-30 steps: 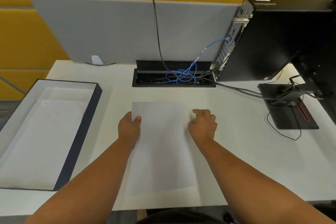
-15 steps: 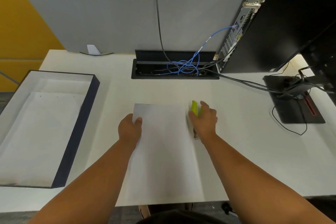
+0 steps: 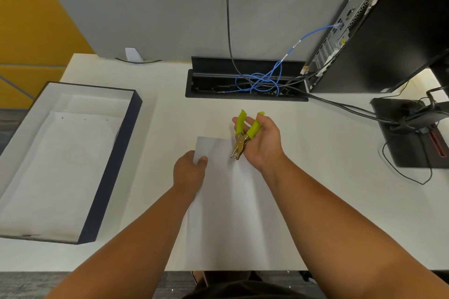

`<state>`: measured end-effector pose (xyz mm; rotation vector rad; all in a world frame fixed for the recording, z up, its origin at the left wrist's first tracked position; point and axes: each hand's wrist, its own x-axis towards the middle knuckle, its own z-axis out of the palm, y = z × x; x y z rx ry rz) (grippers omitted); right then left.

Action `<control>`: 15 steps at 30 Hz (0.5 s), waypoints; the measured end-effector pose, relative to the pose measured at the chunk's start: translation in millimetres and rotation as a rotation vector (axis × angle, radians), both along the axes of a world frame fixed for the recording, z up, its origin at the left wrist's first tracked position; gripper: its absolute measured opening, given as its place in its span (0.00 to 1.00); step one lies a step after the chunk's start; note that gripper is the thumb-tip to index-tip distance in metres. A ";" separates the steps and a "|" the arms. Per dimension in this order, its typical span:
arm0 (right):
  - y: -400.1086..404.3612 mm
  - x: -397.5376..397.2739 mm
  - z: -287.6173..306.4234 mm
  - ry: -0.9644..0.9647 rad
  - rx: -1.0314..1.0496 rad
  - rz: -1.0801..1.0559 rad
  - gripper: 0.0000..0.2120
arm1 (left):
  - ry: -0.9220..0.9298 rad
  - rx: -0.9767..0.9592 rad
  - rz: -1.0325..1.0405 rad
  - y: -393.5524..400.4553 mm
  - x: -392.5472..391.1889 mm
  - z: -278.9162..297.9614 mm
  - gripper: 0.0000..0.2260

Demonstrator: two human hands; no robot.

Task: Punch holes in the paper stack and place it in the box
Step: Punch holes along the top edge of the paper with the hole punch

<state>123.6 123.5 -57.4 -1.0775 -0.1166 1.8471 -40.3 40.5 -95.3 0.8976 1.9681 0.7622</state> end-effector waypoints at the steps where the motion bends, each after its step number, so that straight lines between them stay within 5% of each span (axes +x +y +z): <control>1: 1.6 -2.2 1.2 -0.021 0.002 0.010 0.17 | -0.001 0.002 -0.004 -0.6 0.9 -0.5 0.09; 7: 9.7 -16.3 0.8 -0.044 0.071 -0.040 0.11 | 0.013 0.007 -0.023 -2.4 0.9 -2.3 0.08; 15: 13.1 -24.3 2.0 -0.073 0.194 -0.080 0.19 | 0.021 0.046 -0.051 -6.6 2.2 -2.4 0.09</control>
